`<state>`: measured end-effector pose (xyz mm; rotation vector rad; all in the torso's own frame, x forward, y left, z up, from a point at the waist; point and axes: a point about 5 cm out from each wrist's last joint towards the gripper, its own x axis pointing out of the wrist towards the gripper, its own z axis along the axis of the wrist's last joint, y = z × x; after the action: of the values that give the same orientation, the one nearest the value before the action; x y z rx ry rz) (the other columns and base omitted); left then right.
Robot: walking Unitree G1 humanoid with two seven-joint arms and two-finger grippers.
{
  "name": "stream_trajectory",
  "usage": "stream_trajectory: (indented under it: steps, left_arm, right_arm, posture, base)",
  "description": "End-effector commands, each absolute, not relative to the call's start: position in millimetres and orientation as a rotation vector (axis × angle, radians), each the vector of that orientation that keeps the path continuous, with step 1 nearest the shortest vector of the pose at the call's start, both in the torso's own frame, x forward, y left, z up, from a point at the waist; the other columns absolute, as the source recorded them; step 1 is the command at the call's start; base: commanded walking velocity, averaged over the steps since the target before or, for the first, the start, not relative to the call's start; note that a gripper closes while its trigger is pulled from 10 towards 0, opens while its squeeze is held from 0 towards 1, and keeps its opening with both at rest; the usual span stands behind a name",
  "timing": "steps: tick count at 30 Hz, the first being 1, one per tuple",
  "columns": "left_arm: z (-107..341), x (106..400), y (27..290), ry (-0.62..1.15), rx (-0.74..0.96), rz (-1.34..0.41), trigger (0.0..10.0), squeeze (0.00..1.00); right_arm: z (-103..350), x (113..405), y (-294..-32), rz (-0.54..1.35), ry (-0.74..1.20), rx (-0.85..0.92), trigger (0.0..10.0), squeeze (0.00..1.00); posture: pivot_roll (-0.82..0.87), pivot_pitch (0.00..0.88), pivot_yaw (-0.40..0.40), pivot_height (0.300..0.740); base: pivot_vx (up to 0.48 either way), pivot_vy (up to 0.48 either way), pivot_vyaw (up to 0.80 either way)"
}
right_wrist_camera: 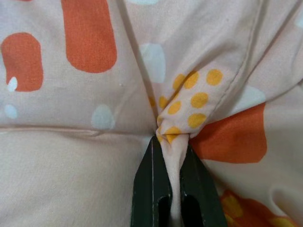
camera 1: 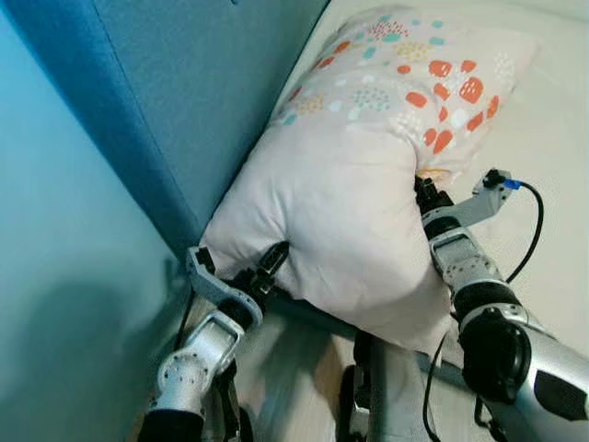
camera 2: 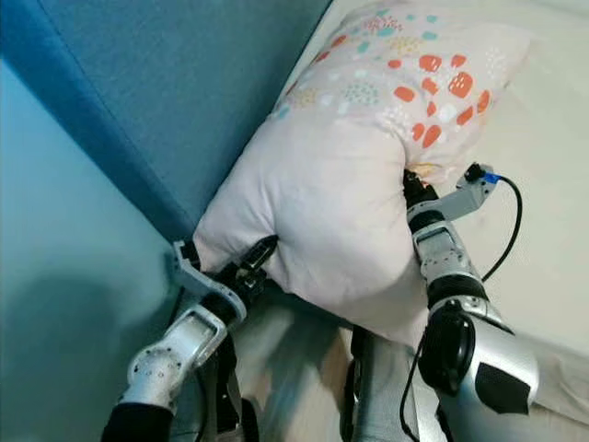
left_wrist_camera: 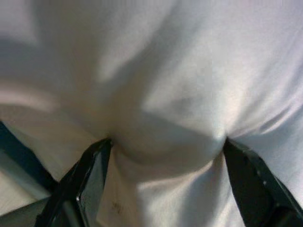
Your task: Clean up the room
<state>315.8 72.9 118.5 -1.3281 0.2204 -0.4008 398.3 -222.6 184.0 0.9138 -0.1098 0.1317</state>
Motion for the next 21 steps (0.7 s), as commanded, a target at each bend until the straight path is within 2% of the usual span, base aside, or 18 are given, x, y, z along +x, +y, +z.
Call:
stream_trajectory:
  steps: [1,2,8,21]
  left_arm:
    - [147.3,316.3,13.5,0.182,-1.629,-0.472,10.0,0.00]
    - [155.3,323.2,12.8,0.161,-1.625,-0.489,0.0,0.00]
    - [172.1,335.6,21.0,0.103,-1.614,-0.519,0.0,0.00]
    - [179.0,335.4,39.1,0.044,-1.576,-0.515,0.0,0.00]
  right_arm:
    - [170.0,396.5,-209.4,0.167,-0.045,0.924,0.0,0.00]
    - [168.0,396.1,-207.9,0.170,-0.041,0.925,0.0,0.00]
    - [160.3,394.0,-203.5,0.172,-0.022,0.932,0.0,0.00]
    - [158.3,393.5,-199.0,0.183,-0.025,0.945,0.0,0.00]
  posture:
    - [0.14,0.425,0.002,0.535]
    - [0.14,0.421,0.003,0.535]
    - [0.14,0.415,0.006,0.535]
    - [0.16,0.394,0.003,0.535]
  base:
    - [0.000,0.000,0.00]
    - [0.000,0.000,0.00]
    - [0.000,0.000,0.00]
    - [0.000,0.000,0.00]
